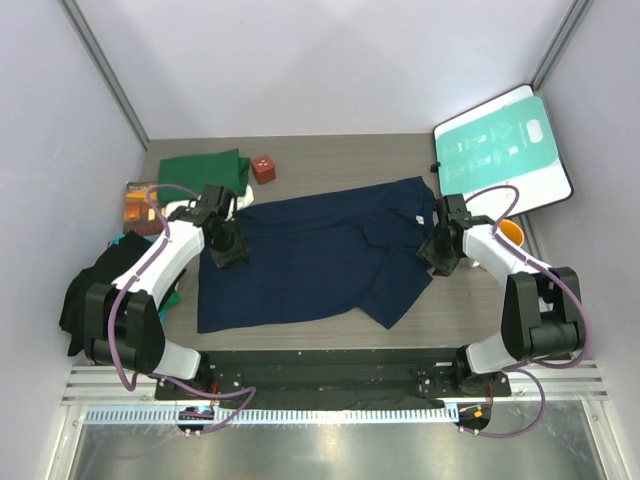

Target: Fold and stack the t-shirts

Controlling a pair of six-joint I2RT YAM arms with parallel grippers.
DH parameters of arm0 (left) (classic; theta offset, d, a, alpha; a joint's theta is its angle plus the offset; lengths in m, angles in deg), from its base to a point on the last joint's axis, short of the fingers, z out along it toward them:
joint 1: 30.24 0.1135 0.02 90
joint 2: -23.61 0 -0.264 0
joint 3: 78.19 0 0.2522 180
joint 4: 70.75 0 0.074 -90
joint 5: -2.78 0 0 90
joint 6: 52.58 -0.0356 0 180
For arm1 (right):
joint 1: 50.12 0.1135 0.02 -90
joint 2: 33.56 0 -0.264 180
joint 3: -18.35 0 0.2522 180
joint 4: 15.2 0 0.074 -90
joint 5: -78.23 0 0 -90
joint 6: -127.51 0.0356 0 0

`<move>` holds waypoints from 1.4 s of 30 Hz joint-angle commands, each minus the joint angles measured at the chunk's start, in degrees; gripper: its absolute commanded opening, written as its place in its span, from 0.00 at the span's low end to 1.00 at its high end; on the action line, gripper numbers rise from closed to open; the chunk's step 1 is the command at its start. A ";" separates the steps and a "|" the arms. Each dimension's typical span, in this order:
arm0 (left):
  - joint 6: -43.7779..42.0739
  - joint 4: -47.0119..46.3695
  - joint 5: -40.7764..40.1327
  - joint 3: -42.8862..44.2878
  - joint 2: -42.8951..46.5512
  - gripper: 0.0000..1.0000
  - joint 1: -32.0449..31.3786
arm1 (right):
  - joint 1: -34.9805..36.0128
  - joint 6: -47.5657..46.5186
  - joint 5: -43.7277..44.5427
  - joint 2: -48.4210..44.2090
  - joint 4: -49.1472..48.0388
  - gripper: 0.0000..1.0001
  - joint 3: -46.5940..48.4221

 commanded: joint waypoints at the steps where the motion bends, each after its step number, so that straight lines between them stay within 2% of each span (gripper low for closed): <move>1: -0.05 -0.88 -0.35 1.03 0.50 0.35 -0.39 | -0.39 0.65 -2.19 2.03 -0.23 0.51 1.23; 12: 0.21 -0.62 -0.62 1.12 0.32 0.35 -0.83 | -1.70 1.17 5.45 2.57 -0.15 0.52 -3.07; 20: 0.74 -1.14 -0.61 1.30 -0.64 0.35 -1.62 | -3.91 -1.20 0.29 5.81 -2.51 0.50 -4.40; 21: 0.74 -1.06 -0.62 1.30 -0.73 0.35 -1.70 | -3.91 -1.20 -0.59 6.08 -3.04 0.48 -4.92; 22: 0.74 -1.06 -0.70 1.30 -0.73 0.35 -1.71 | -3.82 -1.03 -2.43 6.17 -4.26 0.36 -5.36; 25: 0.83 -0.97 -1.05 1.21 -0.73 0.35 -1.71 | -3.82 -1.11 -6.29 5.99 -5.59 0.14 -6.51; 30: 0.83 -1.06 -1.23 0.95 -0.91 0.35 -1.88 | -3.91 -1.55 -7.11 4.33 -6.39 0.07 -7.56; 31: 0.83 -1.06 -1.23 0.86 -0.91 0.35 -1.88 | -3.82 -1.55 -7.02 4.15 -6.39 0.01 -7.82; 36: 0.83 -0.62 -1.50 0.60 -0.82 0.35 -2.14 | -3.82 -0.33 -8.68 -0.66 -5.16 0.01 -8.62; 39: 1.35 1.13 -5.62 0.68 -0.64 0.36 -2.14 | -3.90 0.38 -10.18 -5.41 -3.14 0.01 -8.09; 42: 3.02 2.81 -8.09 -0.19 1.19 0.46 -1.71 | -3.90 0.21 -9.83 -8.50 -0.07 0.01 -6.16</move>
